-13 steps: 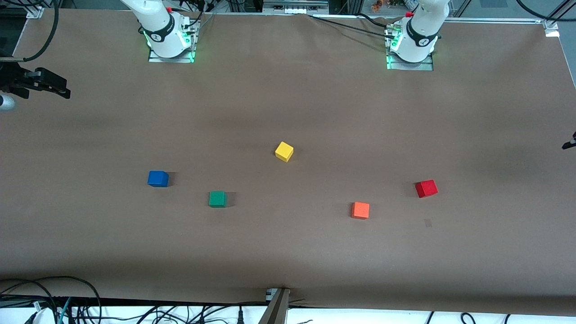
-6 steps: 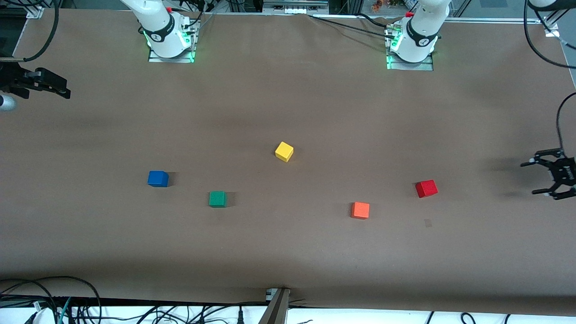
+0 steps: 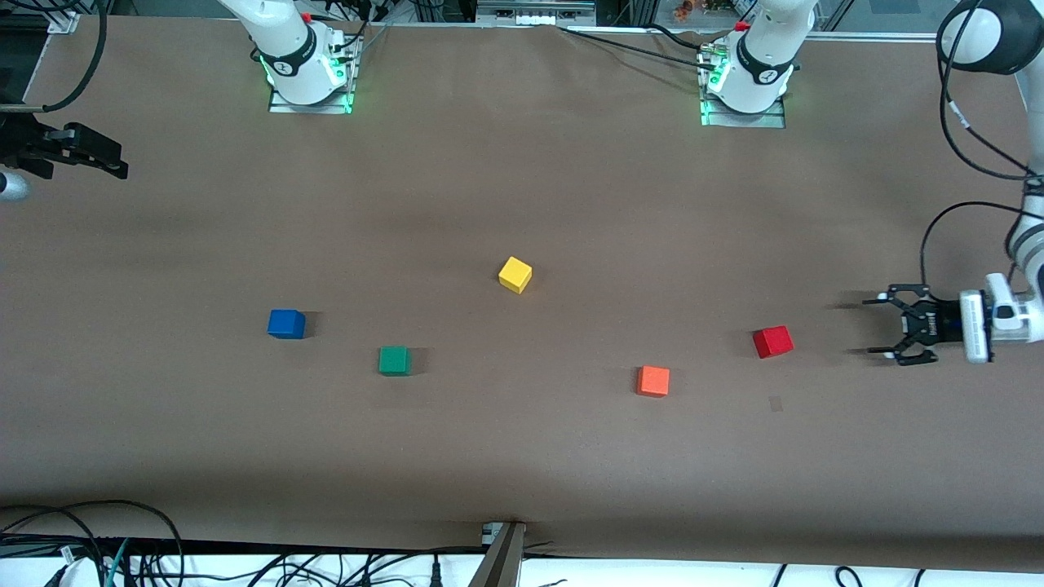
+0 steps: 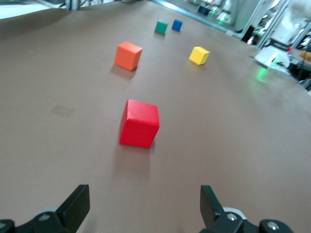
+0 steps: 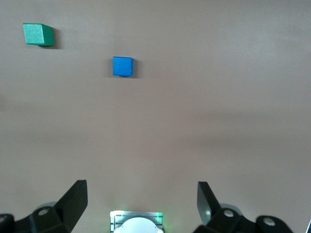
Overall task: Pass red block to right arm, stack on blue
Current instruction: 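Close the left gripper around the red cube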
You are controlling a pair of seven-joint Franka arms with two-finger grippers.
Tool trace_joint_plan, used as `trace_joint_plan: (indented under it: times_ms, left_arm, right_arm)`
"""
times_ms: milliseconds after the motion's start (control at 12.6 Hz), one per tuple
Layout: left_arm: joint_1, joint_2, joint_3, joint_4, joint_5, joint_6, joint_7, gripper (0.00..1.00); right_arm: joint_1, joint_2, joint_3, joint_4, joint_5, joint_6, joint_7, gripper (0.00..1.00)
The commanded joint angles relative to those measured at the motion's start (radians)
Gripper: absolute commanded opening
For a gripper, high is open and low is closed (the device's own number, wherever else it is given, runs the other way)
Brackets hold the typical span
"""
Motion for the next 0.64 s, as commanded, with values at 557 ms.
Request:
trace_joint_plan:
  times_ms: [557]
  left_arm:
    - [-0.1,0.118,0.002,-0.038,-0.217,0.011,0.179,1.0]
  right_arm:
    - [0.001,0.0,0.0,0.008,-0.002,-0.011,0.009,1.0]
